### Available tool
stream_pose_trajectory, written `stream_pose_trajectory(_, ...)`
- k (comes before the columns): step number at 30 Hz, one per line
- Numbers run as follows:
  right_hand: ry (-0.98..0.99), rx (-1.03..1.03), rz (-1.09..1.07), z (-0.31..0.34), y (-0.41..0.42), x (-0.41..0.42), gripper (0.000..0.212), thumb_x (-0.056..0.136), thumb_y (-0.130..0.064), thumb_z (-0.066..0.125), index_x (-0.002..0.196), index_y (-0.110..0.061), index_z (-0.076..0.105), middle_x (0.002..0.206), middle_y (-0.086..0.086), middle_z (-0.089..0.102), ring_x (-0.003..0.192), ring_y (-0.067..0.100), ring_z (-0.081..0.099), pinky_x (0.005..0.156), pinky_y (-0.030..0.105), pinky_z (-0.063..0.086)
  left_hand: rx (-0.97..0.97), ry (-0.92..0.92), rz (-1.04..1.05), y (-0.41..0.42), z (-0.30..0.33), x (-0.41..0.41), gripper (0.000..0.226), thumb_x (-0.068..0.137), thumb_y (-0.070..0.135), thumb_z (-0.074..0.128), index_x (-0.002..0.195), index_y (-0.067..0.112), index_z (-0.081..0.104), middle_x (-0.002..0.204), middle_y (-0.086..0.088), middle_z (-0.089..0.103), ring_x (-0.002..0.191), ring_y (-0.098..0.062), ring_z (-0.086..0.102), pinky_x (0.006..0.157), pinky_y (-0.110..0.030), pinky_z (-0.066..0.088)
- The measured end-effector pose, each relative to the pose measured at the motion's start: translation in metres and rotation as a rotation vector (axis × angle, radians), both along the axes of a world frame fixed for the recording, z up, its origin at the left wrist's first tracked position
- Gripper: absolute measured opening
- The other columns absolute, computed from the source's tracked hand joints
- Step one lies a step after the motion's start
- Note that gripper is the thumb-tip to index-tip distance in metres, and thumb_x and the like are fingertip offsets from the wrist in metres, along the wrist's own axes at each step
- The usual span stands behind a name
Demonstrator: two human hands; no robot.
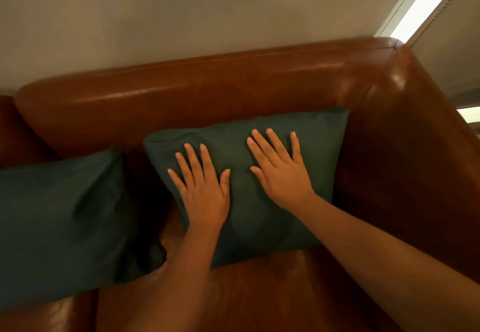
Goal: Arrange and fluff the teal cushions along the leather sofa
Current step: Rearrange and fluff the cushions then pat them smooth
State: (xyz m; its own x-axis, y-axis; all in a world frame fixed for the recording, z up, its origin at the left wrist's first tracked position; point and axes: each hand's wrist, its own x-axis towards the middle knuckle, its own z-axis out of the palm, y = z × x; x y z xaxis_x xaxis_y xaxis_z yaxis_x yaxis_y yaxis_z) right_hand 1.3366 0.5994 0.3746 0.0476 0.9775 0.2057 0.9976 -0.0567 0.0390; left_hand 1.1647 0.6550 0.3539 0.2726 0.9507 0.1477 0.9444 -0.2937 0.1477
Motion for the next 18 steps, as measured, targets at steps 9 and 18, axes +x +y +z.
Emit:
stream_pose_trajectory(9, 0.008, 0.065, -0.283, 0.005, -0.032, 0.083, 0.051, 0.103, -0.037, 0.022, 0.149, -0.015, 0.027, 0.156, 0.001, 0.026, 0.146, 0.027, 0.016, 0.113, 0.062, 0.005, 0.052, 0.033, 0.139, 0.039, 0.020, -0.060, 0.055, 0.099, 0.035, 0.029, 0.147, 0.009, 0.027, 0.154, -0.027, 0.010, 0.142, -0.046, 0.006, 0.110, -0.066, 0.004)
stream_pose_trajectory(18, 0.163, 0.125, -0.051, 0.017, -0.032, 0.027, 0.052, 0.102, -0.039, 0.019, 0.148, -0.017, 0.030, 0.155, 0.001, 0.028, 0.145, 0.025, 0.018, 0.114, 0.060, 0.010, 0.083, 0.010, -0.359, -0.012, 0.038, 0.011, 0.063, 0.097, 0.046, 0.023, 0.148, 0.009, 0.022, 0.156, -0.015, 0.012, 0.145, -0.029, 0.008, 0.115, -0.051, 0.004)
